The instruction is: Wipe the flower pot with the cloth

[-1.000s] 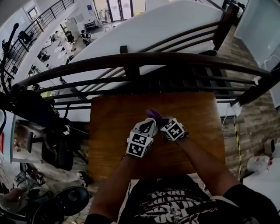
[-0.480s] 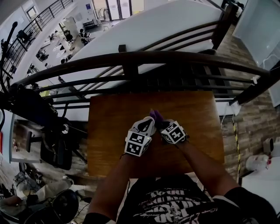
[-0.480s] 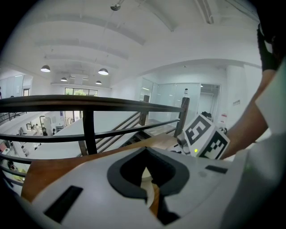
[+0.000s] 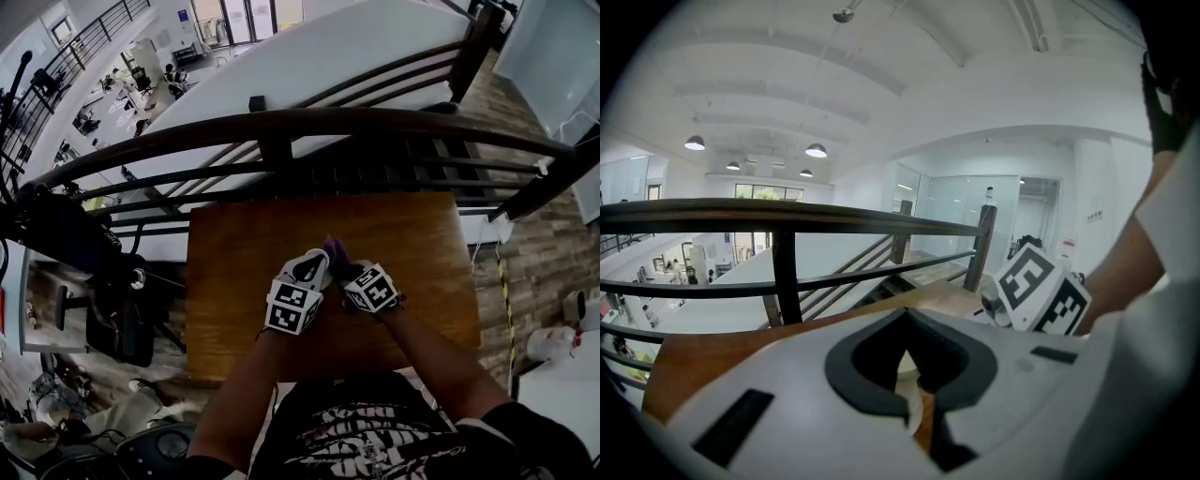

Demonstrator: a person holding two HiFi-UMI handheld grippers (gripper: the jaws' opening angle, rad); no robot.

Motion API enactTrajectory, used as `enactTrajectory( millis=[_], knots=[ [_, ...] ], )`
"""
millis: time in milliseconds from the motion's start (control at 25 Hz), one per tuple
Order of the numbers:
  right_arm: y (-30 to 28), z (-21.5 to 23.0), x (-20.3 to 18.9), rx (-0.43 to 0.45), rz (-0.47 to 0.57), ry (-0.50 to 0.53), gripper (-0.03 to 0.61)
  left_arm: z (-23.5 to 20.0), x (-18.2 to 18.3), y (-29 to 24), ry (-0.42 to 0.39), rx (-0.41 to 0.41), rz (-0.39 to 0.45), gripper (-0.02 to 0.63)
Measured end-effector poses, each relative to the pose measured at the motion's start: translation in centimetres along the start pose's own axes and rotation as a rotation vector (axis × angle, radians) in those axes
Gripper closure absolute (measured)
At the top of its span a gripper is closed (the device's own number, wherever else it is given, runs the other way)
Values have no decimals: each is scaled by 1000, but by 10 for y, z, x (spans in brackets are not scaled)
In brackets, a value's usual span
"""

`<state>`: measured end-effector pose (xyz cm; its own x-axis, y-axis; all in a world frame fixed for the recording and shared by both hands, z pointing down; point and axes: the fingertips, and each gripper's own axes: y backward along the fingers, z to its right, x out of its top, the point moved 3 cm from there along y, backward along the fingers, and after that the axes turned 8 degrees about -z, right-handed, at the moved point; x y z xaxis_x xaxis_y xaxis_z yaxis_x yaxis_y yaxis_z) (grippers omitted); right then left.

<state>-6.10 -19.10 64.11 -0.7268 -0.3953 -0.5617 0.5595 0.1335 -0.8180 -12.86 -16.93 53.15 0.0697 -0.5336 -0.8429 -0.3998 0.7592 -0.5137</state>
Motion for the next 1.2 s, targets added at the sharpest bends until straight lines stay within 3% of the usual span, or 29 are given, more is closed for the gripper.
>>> enactTrajectory(
  millis=[1200],
  knots=[
    [4, -41, -25, 84, -16, -13, 508, 0, -4, 0, -2, -18, -6, 615]
  ],
)
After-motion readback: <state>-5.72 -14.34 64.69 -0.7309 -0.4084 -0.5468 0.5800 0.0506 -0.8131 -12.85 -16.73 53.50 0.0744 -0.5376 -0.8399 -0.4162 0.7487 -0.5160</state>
